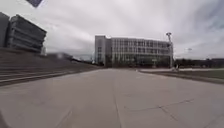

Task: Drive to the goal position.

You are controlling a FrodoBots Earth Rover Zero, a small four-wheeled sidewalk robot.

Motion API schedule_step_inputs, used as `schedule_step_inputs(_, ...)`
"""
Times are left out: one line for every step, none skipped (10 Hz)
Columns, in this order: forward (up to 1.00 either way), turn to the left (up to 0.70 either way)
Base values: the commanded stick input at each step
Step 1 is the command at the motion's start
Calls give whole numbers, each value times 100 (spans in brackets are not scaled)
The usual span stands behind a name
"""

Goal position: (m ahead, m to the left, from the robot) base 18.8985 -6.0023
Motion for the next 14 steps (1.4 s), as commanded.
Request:
schedule_step_inputs(70, 0)
schedule_step_inputs(70, 0)
schedule_step_inputs(70, 0)
schedule_step_inputs(70, 0)
schedule_step_inputs(70, 0)
schedule_step_inputs(70, 0)
schedule_step_inputs(70, 4)
schedule_step_inputs(70, 18)
schedule_step_inputs(70, 33)
schedule_step_inputs(70, 26)
schedule_step_inputs(70, 5)
schedule_step_inputs(70, 0)
schedule_step_inputs(70, 0)
schedule_step_inputs(70, 0)
